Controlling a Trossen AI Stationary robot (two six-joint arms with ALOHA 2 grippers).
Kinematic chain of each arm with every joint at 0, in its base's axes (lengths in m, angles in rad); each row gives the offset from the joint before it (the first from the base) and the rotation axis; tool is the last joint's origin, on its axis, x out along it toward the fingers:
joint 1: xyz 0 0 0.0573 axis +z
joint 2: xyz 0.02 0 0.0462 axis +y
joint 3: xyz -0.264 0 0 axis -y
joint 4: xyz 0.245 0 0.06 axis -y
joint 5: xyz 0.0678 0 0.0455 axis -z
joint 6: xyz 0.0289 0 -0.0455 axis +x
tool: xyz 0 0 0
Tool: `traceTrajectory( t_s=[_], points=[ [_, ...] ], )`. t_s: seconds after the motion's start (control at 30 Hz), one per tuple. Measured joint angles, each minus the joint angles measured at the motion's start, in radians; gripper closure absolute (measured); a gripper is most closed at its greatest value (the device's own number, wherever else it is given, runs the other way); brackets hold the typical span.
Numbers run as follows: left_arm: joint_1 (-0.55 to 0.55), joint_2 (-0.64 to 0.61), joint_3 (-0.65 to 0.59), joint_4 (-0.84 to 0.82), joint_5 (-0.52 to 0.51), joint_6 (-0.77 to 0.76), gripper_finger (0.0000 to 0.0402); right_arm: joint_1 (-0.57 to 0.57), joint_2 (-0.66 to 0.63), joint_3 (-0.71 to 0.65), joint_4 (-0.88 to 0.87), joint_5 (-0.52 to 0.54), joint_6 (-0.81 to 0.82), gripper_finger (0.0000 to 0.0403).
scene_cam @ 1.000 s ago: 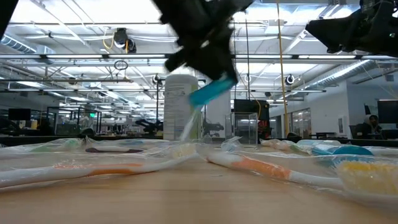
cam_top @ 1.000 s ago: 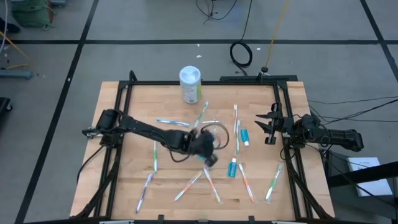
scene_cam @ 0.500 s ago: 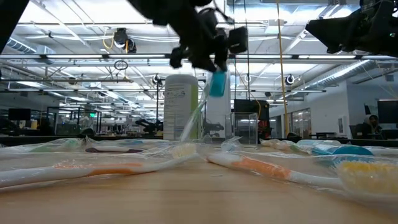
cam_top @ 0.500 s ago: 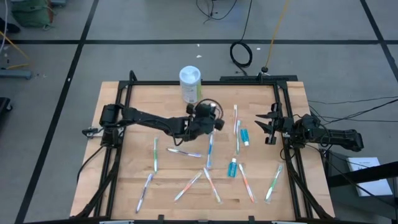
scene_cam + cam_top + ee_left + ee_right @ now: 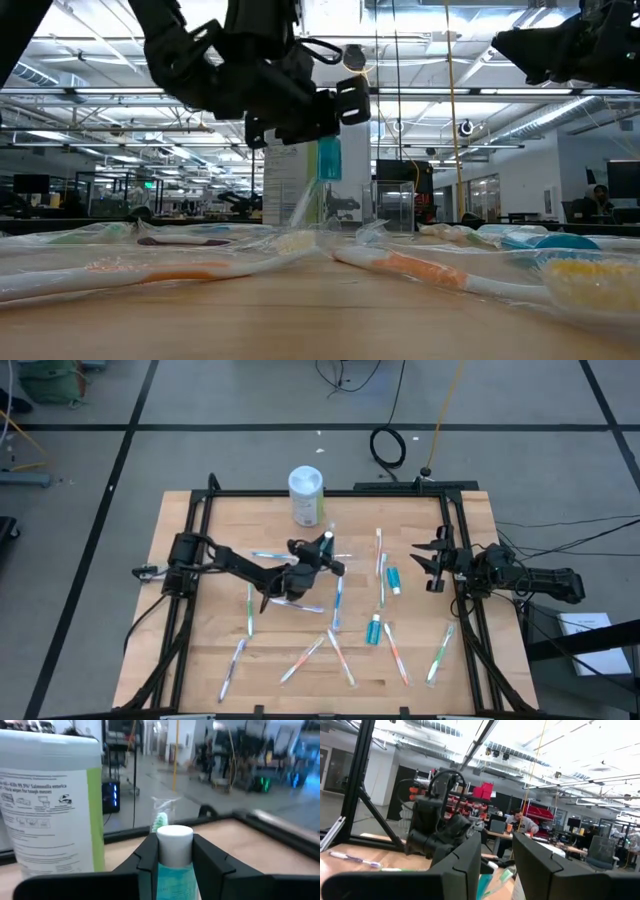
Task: Pick & Place toothbrushing station
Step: Put the blue mouthwash into the transparent organizer
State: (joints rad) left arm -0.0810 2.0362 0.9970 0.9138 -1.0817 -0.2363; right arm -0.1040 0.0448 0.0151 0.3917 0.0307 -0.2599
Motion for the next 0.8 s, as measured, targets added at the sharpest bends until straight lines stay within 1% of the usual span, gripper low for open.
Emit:
traceTrajectory(
  t_s=[0.13,0.23,0.3,0.4,0.53,0.7,0.8],
  points=[
    [-0.008,0.031,0.008,0.036,0.007,0.009,0.0321,0.0,0.004,0.0,-0.005,0.0,-0.017,0.0298],
    [-0.021,0.046,0.001,0.004,0.032,0.028,0.0319,0.0,0.008,0.0,-0.009,0.001,-0.018,0.0298],
    [-0.029,0.045,0.001,0.011,0.054,0.033,0.0317,0.0,0.013,0.0,-0.006,0.001,-0.018,0.0298],
    [-0.034,0.034,0.007,0.04,0.058,0.046,0.0316,0.0,0.016,0.0,-0.009,0.0,-0.022,0.0298],
    [-0.025,0.041,0.003,-0.005,0.061,0.064,0.0315,0.0,0.016,0.0,-0.007,0.0,-0.022,0.0298],
    [-0.002,0.038,0.005,-0.142,0.061,-0.075,0.0315,0.0,0.016,0.0,-0.007,0.001,-0.023,0.0298],
    [0.016,0.038,0.005,-0.204,0.08,-0.141,0.0314,0.0,0.016,0.0,-0.007,0.001,-0.023,0.0298]
  ],
)
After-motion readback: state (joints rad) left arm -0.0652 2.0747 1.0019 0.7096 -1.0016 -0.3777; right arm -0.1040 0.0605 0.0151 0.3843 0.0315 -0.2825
